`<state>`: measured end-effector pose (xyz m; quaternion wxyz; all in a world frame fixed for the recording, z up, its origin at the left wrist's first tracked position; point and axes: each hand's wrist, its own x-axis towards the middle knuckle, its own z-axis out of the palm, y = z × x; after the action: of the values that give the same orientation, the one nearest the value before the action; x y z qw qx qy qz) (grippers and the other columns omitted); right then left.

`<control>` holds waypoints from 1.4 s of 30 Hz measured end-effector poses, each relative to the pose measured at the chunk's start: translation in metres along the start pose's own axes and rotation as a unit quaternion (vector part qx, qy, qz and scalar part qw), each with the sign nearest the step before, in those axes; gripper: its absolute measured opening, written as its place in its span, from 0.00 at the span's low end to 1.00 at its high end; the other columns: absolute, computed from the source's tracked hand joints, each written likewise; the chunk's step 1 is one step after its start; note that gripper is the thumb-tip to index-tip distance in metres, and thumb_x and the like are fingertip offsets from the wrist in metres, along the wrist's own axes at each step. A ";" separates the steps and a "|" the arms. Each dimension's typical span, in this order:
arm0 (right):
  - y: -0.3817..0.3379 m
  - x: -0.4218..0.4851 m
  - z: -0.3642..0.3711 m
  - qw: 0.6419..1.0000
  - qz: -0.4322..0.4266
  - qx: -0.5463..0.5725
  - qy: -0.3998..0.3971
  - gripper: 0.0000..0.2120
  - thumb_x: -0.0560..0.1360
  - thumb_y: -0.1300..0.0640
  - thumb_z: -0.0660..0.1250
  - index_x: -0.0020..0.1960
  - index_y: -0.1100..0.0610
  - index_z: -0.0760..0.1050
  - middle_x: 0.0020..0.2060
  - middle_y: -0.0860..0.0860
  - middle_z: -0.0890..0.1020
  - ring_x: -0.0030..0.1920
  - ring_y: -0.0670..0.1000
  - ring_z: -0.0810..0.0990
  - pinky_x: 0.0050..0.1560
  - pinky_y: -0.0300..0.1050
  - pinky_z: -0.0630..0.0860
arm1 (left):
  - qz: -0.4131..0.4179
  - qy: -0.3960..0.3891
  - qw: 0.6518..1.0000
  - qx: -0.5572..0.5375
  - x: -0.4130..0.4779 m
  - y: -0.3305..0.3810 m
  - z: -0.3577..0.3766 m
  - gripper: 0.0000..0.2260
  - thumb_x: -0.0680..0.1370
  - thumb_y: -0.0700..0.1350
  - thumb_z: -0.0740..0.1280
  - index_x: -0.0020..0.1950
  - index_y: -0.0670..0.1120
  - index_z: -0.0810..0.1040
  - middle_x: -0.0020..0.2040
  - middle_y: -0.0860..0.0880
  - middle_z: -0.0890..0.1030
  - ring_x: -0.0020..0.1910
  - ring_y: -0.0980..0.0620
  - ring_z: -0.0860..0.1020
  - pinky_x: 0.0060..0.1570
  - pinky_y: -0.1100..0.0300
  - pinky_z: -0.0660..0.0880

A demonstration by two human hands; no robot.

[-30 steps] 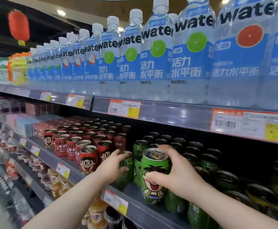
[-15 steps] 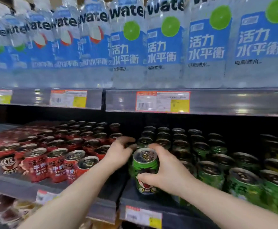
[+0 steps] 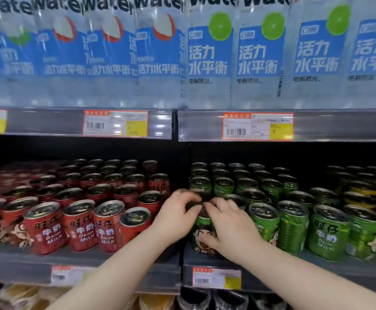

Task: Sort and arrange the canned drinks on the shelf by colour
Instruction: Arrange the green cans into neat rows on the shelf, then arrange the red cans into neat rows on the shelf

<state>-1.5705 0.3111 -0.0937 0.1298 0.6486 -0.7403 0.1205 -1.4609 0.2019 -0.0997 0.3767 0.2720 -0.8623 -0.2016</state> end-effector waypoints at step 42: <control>-0.310 0.107 0.029 0.986 -0.147 0.077 0.022 0.24 0.75 0.42 0.61 0.68 0.49 0.67 0.66 0.47 0.70 0.69 0.51 0.65 0.70 0.49 0.61 | -0.129 0.038 0.932 0.335 -0.153 -0.216 -0.301 0.32 0.74 0.55 0.67 0.73 0.45 0.61 0.72 0.45 0.63 0.71 0.46 0.60 0.71 0.53 0.58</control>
<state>-1.2777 0.1612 -0.0802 0.1118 0.7553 -0.6228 0.1706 -1.0765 0.0877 -0.1103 0.2665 0.4991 -0.8222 0.0627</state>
